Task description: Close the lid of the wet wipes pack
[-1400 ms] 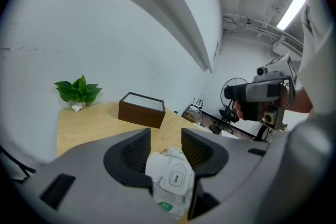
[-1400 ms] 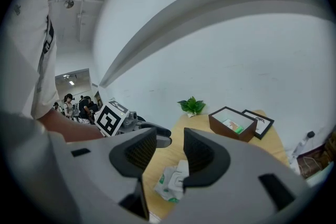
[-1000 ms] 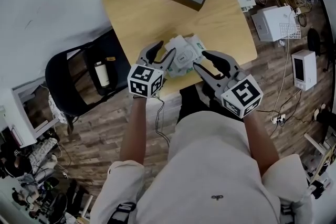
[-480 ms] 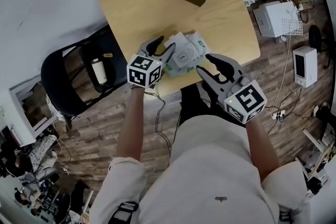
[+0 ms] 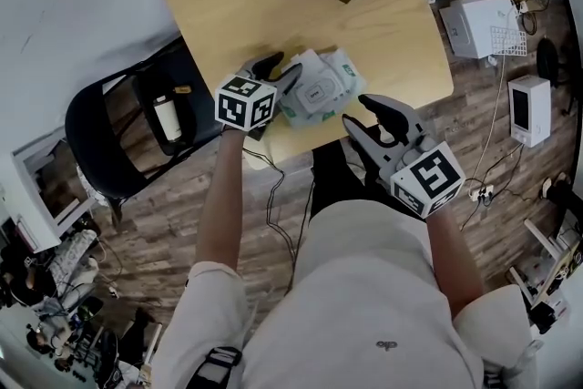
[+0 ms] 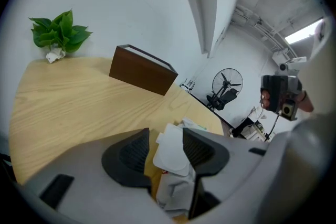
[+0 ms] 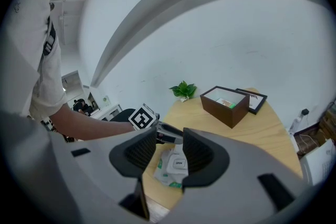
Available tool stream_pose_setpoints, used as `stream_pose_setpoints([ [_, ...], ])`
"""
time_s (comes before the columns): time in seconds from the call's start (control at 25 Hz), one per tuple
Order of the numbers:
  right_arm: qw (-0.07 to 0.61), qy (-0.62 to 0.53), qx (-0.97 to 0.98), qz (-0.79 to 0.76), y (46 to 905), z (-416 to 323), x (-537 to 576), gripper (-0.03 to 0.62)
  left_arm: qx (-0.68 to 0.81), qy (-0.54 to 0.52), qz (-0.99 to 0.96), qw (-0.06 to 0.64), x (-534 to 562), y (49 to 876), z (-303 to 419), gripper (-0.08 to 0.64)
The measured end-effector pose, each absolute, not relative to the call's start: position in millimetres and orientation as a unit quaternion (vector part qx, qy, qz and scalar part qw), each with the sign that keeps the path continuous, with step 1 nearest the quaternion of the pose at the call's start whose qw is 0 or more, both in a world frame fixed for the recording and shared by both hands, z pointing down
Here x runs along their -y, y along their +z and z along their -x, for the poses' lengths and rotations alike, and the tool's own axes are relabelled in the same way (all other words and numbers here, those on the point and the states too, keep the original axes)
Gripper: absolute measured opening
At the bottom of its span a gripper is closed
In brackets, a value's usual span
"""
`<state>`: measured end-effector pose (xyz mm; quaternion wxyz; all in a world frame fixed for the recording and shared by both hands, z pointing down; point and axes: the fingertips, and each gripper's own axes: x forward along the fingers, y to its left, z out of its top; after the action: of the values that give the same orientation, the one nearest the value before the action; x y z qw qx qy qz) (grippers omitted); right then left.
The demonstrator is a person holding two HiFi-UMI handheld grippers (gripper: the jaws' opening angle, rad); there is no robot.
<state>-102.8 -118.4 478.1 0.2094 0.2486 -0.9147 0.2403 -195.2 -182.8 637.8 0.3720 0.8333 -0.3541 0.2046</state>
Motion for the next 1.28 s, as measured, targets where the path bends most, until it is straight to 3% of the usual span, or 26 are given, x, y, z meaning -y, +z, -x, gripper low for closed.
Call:
stream_pose_setpoints([
  [0.6,0.211,0.253,0.91,-0.251,485.7,98.9,110.4,0.152,0.332,0.24,-0.837,0.364,181.3,658.1,183.8,0.175],
  [1.28,0.219,0.247,0.908,-0.257,482.5,95.4,103.8,0.152,0.334,0.246,-0.85,0.327,182.3,645.4,185.7,0.109],
])
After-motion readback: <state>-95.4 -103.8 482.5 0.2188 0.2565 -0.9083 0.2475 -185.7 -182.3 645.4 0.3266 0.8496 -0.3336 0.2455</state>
